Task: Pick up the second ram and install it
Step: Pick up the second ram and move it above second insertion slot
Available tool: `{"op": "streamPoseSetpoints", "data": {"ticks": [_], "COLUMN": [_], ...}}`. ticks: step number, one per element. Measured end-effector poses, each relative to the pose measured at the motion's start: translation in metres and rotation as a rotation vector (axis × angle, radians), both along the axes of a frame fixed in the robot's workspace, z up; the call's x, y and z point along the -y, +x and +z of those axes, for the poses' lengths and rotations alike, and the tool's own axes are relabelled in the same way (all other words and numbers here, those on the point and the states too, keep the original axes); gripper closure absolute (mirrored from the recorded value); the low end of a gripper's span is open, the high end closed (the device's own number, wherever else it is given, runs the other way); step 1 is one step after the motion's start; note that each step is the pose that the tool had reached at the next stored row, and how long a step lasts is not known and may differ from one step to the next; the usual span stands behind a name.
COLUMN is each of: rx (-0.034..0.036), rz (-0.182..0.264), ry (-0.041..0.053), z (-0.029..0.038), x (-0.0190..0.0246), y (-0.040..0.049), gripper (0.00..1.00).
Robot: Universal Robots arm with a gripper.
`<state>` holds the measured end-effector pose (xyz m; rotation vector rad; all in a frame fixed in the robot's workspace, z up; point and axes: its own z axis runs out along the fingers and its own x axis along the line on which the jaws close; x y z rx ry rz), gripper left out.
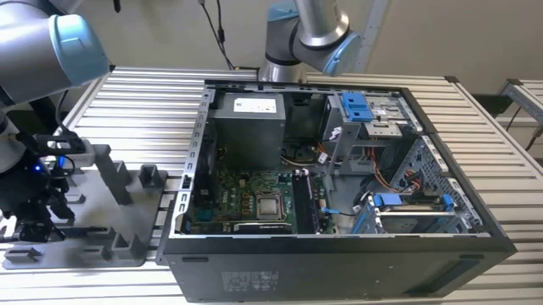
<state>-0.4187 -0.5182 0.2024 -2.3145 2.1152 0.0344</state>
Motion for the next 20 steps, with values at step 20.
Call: {"op": "streamPoseSetpoints", "data": {"ticks": [20], "rx": [0.0074], "rz": [0.008], "ry": [0.0], "z": [-0.0069], "x": [0.0], "y": [-0.0034], "gripper": [0.52]}}
